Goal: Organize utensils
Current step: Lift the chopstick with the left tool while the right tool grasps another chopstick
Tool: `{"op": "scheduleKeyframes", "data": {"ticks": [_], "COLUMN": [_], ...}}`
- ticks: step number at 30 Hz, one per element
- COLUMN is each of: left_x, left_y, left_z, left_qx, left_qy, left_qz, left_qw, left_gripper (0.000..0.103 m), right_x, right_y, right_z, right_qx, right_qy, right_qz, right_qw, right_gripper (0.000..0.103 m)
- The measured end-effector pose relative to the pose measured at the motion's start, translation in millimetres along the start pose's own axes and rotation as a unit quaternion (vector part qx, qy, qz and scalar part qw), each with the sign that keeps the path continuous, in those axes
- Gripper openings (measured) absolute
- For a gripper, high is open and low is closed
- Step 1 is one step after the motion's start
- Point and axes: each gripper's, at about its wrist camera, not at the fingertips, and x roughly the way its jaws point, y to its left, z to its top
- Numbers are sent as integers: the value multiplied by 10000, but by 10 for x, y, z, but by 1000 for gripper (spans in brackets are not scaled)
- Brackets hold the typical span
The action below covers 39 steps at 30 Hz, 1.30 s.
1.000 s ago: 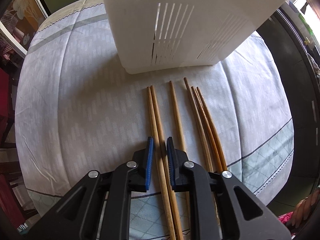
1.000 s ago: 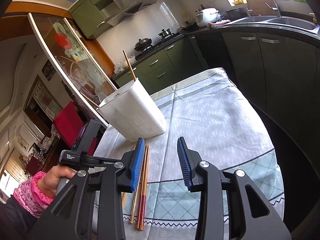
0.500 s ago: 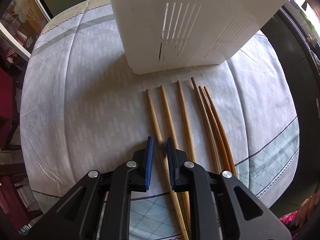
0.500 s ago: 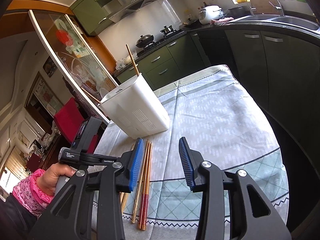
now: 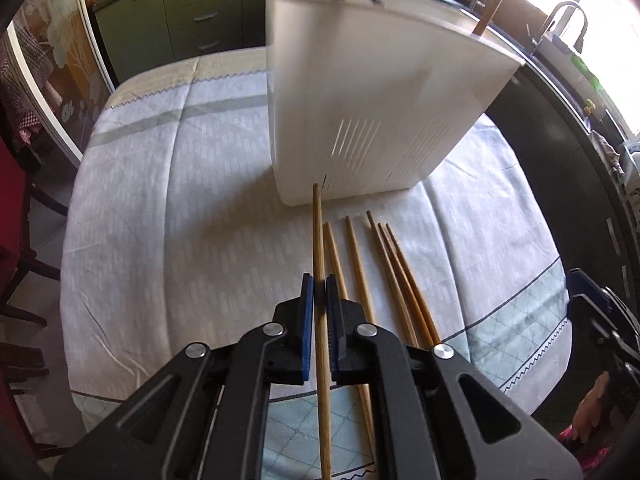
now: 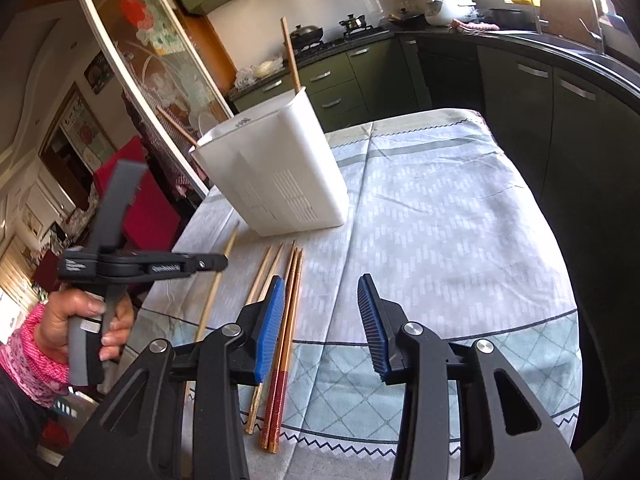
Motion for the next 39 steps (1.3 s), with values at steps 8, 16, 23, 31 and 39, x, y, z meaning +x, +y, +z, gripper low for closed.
{"op": "scheduleKeyframes", "data": {"ticks": [8,16,23,31,39], "left_x": [-863,-1144,-1186,-1185,-1168], "left_y": [-93,-50,-11,-7,38], "left_z": [-298,-586,-683,-684,-683], "left_qx": [309,406,466,466,435], "left_qy": [-1728,-2327,-2434,-2433,-2414], "left_qz": [-92,-150,-241,-268,-281], "left_qw": [9844,9716,9685,9685,9691], "left_gripper": [6,6,6,6,6], "right_x": [851,1293,1488,1496,1572], "right_y": [309,424,497,683,827], "right_z": [102,169,145,190,174], "right_qx": [-822,-951,-1120,-1153,-1356], "right_qy": [912,1390,1616,1471,1623], "right_qz": [-439,-669,-1028,-1013,-1070], "right_qw": [9915,9834,9751,9771,9715], "right_gripper": [23,17,13,13,13]}}
